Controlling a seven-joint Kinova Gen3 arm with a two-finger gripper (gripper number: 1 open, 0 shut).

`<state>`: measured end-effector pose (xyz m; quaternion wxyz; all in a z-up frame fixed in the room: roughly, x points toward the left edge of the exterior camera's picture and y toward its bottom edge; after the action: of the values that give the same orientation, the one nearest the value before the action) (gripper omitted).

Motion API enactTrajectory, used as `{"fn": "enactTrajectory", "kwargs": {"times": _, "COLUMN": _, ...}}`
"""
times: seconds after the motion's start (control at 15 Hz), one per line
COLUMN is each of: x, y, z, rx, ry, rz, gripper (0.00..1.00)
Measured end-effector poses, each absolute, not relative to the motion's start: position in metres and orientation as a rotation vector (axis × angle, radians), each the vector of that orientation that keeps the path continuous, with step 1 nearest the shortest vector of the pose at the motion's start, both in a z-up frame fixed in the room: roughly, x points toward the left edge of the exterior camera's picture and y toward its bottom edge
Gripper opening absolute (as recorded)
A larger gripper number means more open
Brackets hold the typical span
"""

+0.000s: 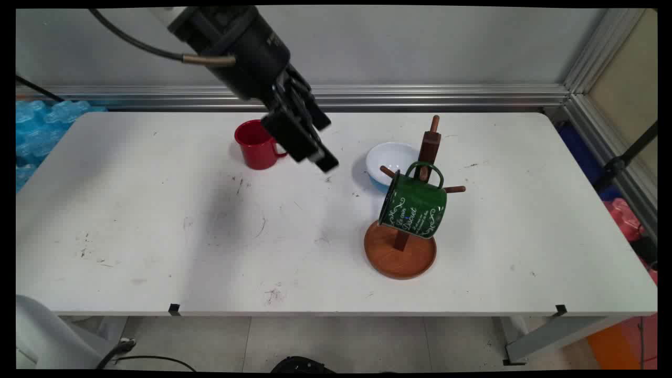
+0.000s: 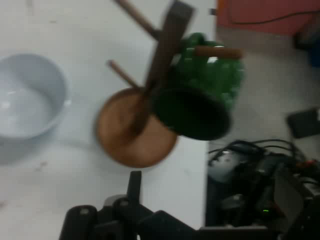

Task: Pick up the green mug from the rack

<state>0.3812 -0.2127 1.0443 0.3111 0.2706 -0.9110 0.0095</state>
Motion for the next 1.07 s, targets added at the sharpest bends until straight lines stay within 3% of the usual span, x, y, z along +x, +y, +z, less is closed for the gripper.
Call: {"fn": "enactTrajectory", "kwargs": {"times": 1.07, "x": 0.335, "y": -0.229, "z": 0.975, "rx": 0.673, "ry": -2.292, "rz": -0.118, "gripper": 1.0}}
